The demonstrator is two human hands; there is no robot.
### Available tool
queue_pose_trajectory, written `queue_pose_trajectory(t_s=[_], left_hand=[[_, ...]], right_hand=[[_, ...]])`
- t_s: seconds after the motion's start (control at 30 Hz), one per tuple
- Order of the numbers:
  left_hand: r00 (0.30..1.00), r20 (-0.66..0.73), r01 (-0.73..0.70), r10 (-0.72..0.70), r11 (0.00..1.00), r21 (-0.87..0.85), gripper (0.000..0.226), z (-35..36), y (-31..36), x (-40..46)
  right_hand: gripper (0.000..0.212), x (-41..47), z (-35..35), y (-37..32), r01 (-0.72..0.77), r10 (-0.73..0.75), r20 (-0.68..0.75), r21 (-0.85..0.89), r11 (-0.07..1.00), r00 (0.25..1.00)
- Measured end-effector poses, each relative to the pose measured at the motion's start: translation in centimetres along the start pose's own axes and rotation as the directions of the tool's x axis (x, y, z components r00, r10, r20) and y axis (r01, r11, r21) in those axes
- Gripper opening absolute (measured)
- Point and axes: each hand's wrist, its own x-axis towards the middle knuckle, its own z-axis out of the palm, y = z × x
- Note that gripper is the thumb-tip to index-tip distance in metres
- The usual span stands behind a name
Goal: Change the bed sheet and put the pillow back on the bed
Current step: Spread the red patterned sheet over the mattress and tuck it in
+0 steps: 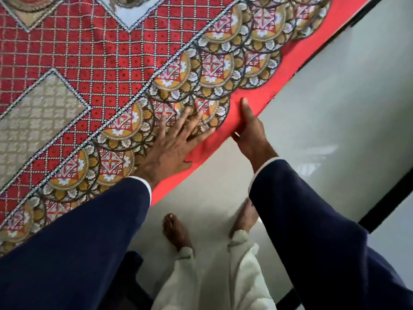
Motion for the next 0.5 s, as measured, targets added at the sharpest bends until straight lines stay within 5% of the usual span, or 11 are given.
queue_pose_trajectory(t_s=[0.33,0.5], left_hand=[[0.957,0.095,-0.274,0.273,0.962,-0.003,0.072,-4.4,3.5,7.3],[0.941,0.159,-0.299,0.298,0.954,-0.018,0.065,-5.5,3.6,10.2]], right_hand=[[0.027,-1.1,-3.8,-2.3,0.171,-0.184,-0.06,-0.177,0.969,0.981],[0.037,0.3,-4.8,-2.5,0.076,-0.088,-0.02,-0.34,0.937,0.996]])
